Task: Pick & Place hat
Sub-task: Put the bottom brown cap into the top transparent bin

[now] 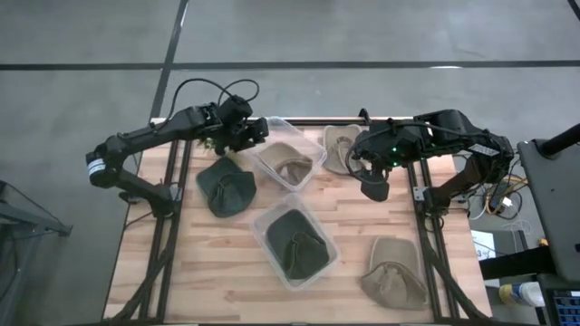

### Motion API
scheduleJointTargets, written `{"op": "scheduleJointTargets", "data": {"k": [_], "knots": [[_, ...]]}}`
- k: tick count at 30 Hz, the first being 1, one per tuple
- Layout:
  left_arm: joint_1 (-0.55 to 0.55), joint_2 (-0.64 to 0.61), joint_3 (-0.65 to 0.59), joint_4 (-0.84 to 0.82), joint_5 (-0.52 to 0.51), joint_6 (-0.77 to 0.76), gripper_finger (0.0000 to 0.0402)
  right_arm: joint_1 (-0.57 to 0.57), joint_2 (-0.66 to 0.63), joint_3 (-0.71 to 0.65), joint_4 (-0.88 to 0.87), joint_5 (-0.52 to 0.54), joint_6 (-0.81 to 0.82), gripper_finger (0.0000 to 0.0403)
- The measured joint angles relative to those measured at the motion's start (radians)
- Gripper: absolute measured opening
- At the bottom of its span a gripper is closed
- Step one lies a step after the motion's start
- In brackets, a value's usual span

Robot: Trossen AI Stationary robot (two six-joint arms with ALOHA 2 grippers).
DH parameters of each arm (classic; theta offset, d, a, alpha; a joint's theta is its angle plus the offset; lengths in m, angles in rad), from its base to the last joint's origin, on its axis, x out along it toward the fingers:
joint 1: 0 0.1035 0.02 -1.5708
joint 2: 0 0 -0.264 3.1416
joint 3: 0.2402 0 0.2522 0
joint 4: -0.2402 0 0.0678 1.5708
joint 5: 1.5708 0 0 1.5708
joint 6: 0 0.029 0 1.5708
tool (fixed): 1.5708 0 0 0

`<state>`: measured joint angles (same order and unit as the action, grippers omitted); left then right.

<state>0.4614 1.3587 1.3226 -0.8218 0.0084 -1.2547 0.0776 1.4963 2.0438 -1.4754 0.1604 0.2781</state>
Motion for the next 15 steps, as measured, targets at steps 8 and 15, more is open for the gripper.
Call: {"op": "scheduleJointTargets", "data": {"k": [8,15], "knots": [[0.0,-0.001,0.029,0.0,-0.035,0.038,0.0213,-0.002,0.0,0.0,0.0,0.0,-0.014,0.0224],[0.001,-0.008,0.072,-0.002,0.001,0.157,0.0213,-0.002,0.0,0.0,-0.006,0.0,0.002,0.0224]]}}
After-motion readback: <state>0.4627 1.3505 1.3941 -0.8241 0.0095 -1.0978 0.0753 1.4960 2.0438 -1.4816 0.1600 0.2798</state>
